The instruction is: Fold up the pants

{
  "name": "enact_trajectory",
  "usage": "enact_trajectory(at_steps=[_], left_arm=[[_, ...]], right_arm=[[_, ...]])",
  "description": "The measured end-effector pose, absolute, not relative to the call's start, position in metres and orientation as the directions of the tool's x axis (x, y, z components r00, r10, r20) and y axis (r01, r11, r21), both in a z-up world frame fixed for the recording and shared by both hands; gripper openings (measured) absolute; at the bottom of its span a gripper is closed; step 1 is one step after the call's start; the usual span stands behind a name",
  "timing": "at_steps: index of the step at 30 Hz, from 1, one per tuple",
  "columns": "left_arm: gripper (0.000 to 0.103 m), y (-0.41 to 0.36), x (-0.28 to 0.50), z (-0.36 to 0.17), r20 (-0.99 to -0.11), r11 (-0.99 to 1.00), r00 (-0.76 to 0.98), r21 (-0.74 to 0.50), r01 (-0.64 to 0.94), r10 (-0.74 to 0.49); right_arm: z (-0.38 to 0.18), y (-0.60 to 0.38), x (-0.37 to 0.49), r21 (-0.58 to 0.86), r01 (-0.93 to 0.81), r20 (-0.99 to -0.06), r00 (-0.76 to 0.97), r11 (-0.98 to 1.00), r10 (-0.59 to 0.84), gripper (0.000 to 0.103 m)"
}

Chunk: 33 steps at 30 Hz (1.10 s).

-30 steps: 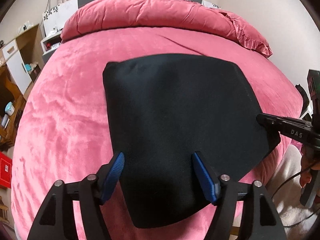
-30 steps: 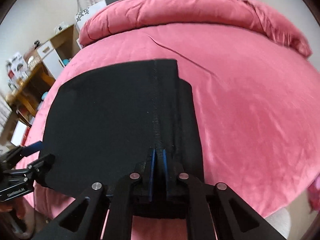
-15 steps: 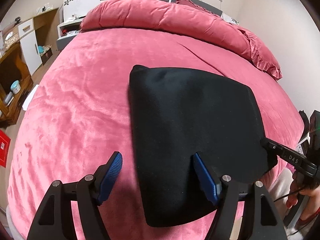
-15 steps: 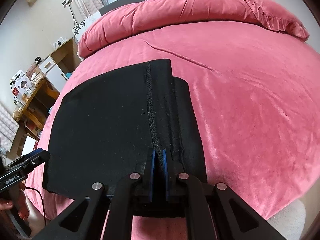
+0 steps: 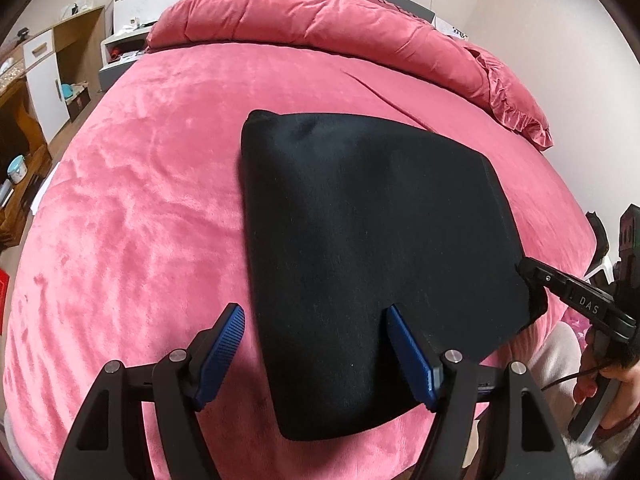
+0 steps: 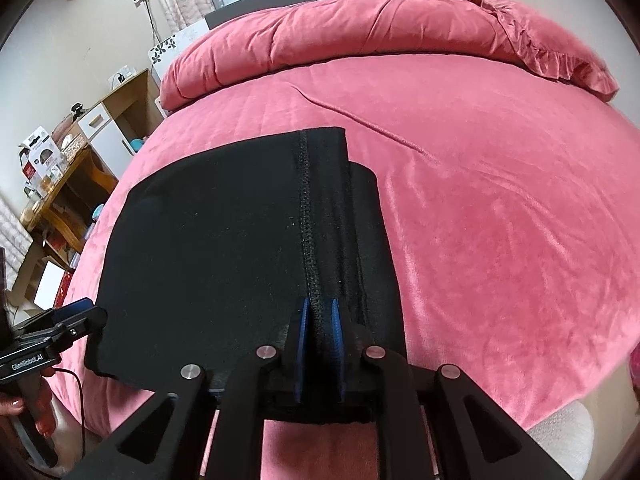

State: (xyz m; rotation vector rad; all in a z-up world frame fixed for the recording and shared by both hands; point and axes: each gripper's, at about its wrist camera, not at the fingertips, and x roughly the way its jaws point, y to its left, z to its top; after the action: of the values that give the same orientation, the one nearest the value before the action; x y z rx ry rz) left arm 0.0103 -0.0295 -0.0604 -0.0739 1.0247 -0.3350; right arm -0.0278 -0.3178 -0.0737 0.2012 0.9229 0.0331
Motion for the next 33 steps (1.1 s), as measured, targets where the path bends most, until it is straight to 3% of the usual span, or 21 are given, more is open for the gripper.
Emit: enact_trajectory(at_steps=[8, 10, 15, 17, 25, 33], left_arm=[[0.075, -0.025, 0.012, -0.055, -0.825, 0.949, 0.478, -0.212, 0.231, -0.301], [0.075, -0.022, 0.013, -0.054, -0.822, 0.952, 0.487, -0.213, 0.222, -0.297], [0.076, -0.017, 0.016, -0.055, -0.821, 0.951, 0.486, -0.217, 0.221, -0.300], [0.080, -0.017, 0.017, -0.056, -0.822, 0.950, 0.483, -0.216, 0.224, -0.301], [0.088, -0.007, 0.035, -0.066, -0.850, 0.929, 0.381, -0.299, 0.221, -0.364], [0.088, -0.016, 0.048, -0.071, -0.858, 0.891, 0.283, -0.349, 0.291, -0.429]], right_arm=[[-0.069, -0.316, -0.027, 0.163, 0.043, -0.782, 0.615, 0.986, 0.102, 0.024], [-0.068, -0.316, -0.028, 0.142, 0.048, -0.781, 0.620, 0.989, 0.082, 0.036], [-0.071, -0.322, -0.027, 0.149, 0.060, -0.789, 0.609, 0.987, 0.082, 0.043], [-0.075, -0.328, -0.025, 0.176, 0.070, -0.799, 0.593, 0.982, 0.101, 0.045], [-0.092, -0.354, -0.009, 0.296, 0.076, -0.831, 0.512, 0.952, 0.217, 0.072], [-0.111, -0.378, 0.002, 0.472, 0.099, -0.800, 0.465, 0.876, 0.379, 0.076]])
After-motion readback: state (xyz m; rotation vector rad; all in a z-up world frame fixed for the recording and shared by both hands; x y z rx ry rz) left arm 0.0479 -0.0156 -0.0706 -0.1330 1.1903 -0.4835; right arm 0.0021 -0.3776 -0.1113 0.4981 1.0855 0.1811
